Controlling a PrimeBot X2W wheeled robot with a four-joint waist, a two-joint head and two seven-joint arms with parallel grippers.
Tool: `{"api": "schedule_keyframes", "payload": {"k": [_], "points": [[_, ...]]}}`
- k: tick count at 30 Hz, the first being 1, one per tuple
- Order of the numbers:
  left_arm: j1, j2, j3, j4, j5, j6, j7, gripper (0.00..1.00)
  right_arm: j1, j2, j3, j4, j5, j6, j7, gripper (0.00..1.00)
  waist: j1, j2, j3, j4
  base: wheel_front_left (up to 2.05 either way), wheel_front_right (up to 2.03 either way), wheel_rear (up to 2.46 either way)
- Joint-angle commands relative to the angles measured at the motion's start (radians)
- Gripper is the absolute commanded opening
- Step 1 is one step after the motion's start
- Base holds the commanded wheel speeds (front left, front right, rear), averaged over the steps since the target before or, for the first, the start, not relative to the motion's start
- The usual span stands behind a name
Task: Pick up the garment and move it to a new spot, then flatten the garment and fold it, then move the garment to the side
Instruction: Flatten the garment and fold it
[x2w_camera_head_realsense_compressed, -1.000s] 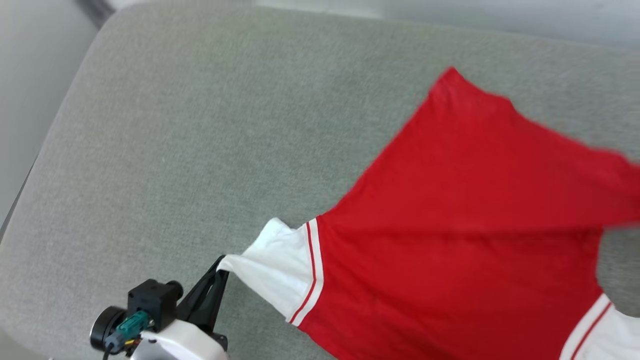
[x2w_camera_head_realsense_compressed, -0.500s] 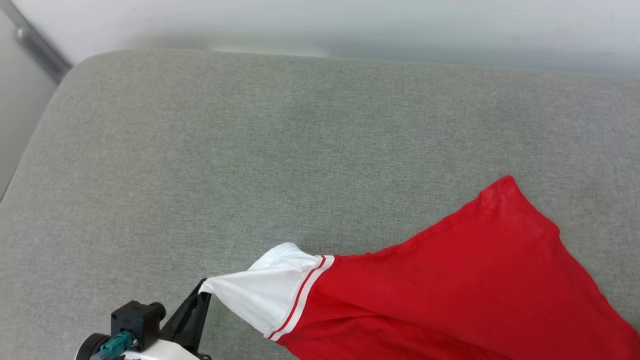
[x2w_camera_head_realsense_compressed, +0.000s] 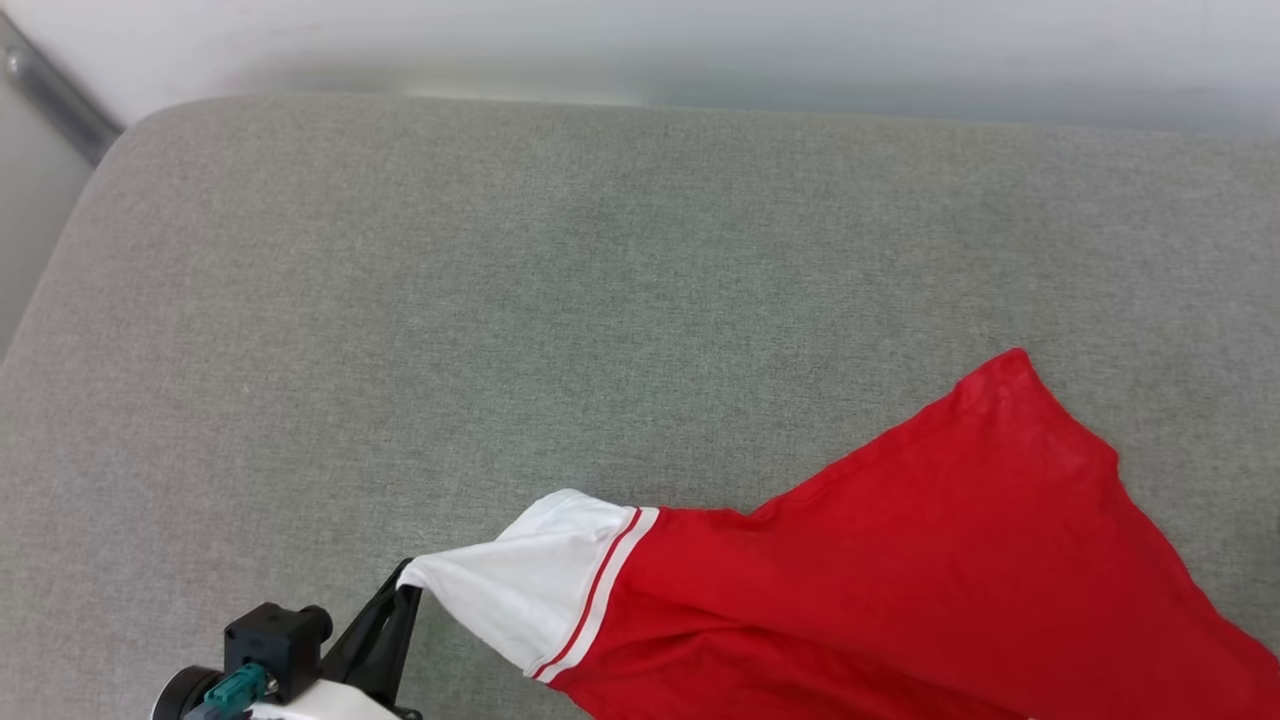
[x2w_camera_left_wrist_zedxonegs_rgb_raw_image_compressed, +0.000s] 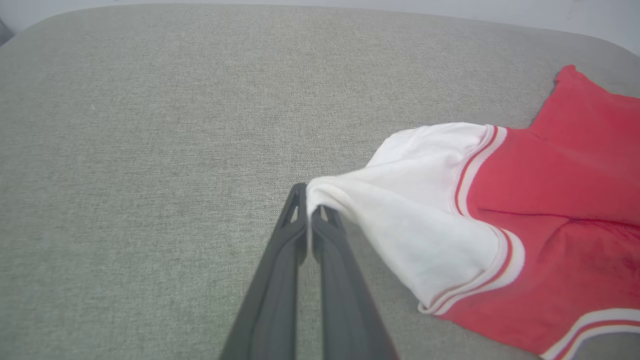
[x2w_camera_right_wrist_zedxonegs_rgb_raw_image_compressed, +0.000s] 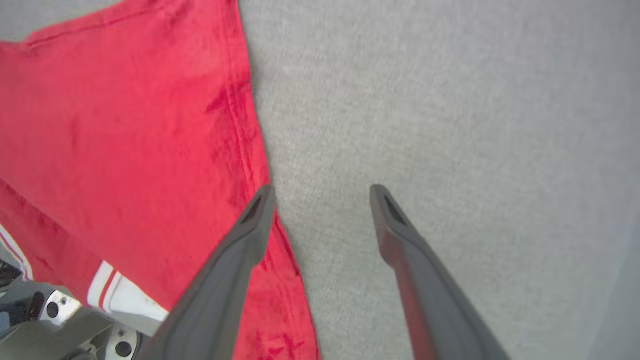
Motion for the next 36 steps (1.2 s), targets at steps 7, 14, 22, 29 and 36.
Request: {"api": "schedule_keyframes", "payload": {"k": [7,14,22,29,36], "points": [[-0.064,-0.027,-0.015,0.006,0.028,-0.015,0.003,0.0,-0.256,0.007,0.012,-0.112,-0.064,0.0,0.149,1.0,0.0001,-0.0001,0.054,0.04,0.0,0.0,0.0],[-0.114,-0.059,-0.029,0.014,0.051,-0.029,0.002,0.0,-0.52,0.08,0.214,-0.042,-0.172,0.0,0.324,1.0,0.0001,-0.0001,0.121,0.082,0.0,0.0,0.0],[-0.168,-0.091,-0.032,0.024,0.074,-0.043,0.0,0.0,-0.727,0.231,0.354,0.16,-0.236,-0.001,0.365,1.0,0.0001,-0.0001,0.195,0.123,0.0,0.0,0.0],[-0.194,-0.116,-0.037,0.04,0.087,-0.053,-0.001,0.0,-0.742,0.298,0.454,0.308,-0.236,0.0,0.331,1.0,0.0001,-0.0001,0.226,0.138,0.0,0.0,0.0],[-0.203,-0.129,-0.029,0.064,0.09,-0.061,-0.002,0.0,-0.738,0.288,0.534,0.359,-0.204,0.001,0.275,0.0,0.0001,-0.0001,0.209,0.122,0.0,0.0,0.0]]}}
